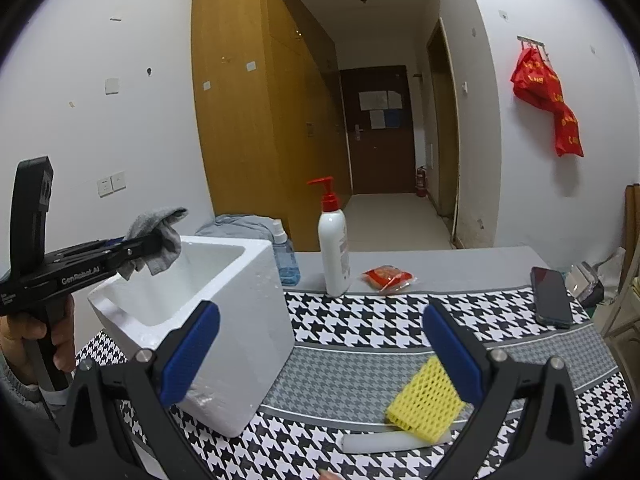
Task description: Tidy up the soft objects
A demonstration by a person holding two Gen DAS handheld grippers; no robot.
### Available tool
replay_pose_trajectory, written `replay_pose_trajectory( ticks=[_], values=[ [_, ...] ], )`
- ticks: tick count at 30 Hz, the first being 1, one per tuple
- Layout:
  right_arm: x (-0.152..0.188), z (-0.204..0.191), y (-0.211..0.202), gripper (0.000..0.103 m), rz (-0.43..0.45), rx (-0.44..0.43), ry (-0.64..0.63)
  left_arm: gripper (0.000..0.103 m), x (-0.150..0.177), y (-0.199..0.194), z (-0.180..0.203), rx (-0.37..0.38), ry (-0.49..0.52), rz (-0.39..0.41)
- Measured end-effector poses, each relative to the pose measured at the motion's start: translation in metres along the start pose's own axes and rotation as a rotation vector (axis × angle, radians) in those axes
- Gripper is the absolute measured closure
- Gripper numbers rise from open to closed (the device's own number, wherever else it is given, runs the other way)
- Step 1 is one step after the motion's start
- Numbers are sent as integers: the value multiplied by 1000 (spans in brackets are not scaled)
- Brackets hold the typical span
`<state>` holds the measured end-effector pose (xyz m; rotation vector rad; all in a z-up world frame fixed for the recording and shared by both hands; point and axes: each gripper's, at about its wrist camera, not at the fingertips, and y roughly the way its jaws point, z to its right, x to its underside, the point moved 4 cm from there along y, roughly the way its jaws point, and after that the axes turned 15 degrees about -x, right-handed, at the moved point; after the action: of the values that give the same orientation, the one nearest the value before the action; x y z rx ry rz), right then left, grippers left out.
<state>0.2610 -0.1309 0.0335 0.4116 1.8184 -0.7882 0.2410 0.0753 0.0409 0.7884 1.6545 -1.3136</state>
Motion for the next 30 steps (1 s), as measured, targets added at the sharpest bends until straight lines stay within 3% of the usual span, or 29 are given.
replay_pose_trajectory(
  ticks=[2,4,8,11,30],
  values=[
    [0,1,-1,1,1,3,3,39,0,1,0,-5,-4,4],
    [1,2,-2,1,-1,4,6,34,-1,1,-2,-13,-11,4],
    [2,2,-2,1,1,4,2,5,-1,-2,-6,-14,-36,22],
    [2,2,-2,1,1,1,4,1,-2,-8,-8,-22,-41,49],
    [-1,-12,-31,1,40,12,-32,1,-3,-62,6,-62,-17,139]
  ],
)
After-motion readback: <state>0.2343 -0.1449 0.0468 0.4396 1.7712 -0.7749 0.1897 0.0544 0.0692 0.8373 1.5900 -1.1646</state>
